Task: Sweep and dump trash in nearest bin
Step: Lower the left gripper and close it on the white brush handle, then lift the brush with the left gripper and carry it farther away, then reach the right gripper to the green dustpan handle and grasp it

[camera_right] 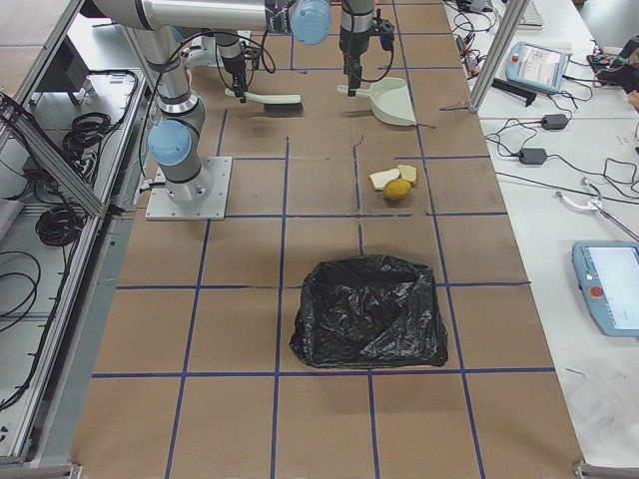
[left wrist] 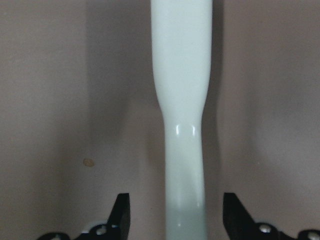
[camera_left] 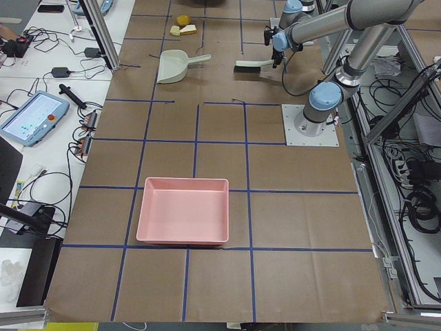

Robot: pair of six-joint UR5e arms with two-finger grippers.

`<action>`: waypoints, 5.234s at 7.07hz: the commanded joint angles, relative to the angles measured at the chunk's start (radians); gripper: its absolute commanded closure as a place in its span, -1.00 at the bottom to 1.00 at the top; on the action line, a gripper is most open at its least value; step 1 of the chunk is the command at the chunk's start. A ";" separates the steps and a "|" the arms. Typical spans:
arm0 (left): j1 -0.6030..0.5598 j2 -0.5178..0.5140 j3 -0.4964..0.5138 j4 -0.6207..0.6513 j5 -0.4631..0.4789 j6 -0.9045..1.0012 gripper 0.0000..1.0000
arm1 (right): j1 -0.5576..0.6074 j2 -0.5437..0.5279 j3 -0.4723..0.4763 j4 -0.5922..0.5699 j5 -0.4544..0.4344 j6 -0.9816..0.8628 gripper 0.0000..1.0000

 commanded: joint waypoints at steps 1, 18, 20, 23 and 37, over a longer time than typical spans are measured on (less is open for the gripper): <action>0.000 0.004 -0.001 0.003 -0.004 -0.004 -0.12 | 0.000 0.000 0.000 0.000 0.000 0.000 -1.00; 0.696 0.167 0.482 -0.682 0.088 0.689 1.00 | 0.011 0.009 -0.010 0.003 0.014 -0.002 -1.00; 0.876 0.137 0.526 -0.717 0.037 0.904 1.00 | 0.041 0.033 -0.010 -0.015 0.012 0.001 -1.00; 0.992 0.088 0.552 -0.717 -0.018 1.022 1.00 | 0.110 0.078 -0.010 -0.064 0.011 0.075 -1.00; 0.995 0.059 0.547 -0.700 -0.021 1.022 1.00 | 0.448 0.472 -0.076 -0.442 -0.008 0.449 -1.00</action>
